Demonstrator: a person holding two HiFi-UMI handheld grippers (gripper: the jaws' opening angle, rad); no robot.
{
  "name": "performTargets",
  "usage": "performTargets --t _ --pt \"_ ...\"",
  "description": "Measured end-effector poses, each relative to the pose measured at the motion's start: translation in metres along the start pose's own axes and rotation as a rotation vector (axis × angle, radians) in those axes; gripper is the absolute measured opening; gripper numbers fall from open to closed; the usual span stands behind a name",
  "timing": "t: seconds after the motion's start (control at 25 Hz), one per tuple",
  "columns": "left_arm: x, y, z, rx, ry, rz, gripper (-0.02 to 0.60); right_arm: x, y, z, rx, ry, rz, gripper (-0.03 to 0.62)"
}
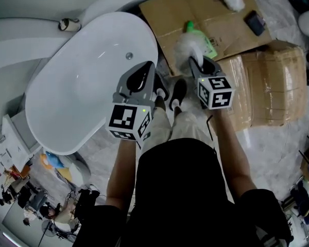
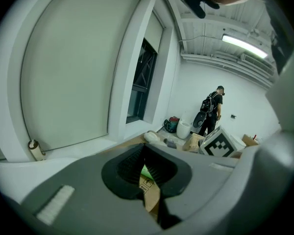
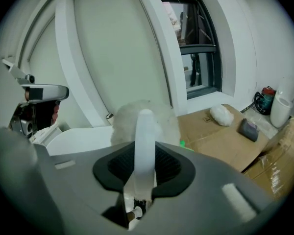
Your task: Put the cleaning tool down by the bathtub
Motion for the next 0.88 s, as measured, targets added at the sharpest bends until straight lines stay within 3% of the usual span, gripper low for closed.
performTargets --t 0.88 --pt "0.018 -0.053 -0.023 -0.051 -0.015 -0.104 -0.002 0.073 -0.098 0.027 0.025 -0.057 -0.148 0.094"
Point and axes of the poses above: the fingertips, and each gripper's own axes: x forward along the fingers, z to its right, y out of its top, the point moved 7 cm from there along -x, backward along the fingers, and after that the axes turned 15 degrees about z, right-handed, at the moved point
